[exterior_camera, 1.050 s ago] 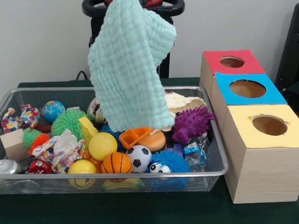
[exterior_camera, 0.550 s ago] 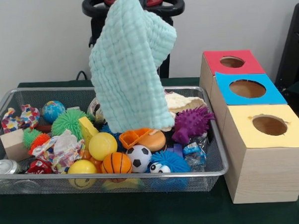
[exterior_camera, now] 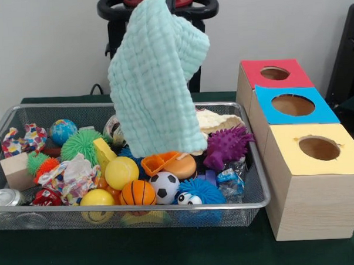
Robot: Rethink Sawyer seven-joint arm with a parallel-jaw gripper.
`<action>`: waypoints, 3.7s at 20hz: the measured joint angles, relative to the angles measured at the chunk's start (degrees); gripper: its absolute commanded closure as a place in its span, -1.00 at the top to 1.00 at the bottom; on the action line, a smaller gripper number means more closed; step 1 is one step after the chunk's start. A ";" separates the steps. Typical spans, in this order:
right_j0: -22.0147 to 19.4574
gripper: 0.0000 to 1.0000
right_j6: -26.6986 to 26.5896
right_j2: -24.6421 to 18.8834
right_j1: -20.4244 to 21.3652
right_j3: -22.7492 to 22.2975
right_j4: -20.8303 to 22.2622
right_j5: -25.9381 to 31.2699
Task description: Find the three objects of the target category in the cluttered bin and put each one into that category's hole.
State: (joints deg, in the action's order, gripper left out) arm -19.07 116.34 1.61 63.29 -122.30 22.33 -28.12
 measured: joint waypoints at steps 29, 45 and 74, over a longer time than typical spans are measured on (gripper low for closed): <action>2.88 -1.00 0.00 4.18 0.57 -1.12 -6.66 3.63; -20.94 -1.00 0.00 -18.77 4.48 -9.85 -9.72 26.91; -21.78 -1.00 0.00 -29.00 -0.34 -14.34 -11.58 25.39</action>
State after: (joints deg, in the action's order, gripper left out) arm -40.86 116.34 -27.39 62.96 -136.65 10.75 -2.73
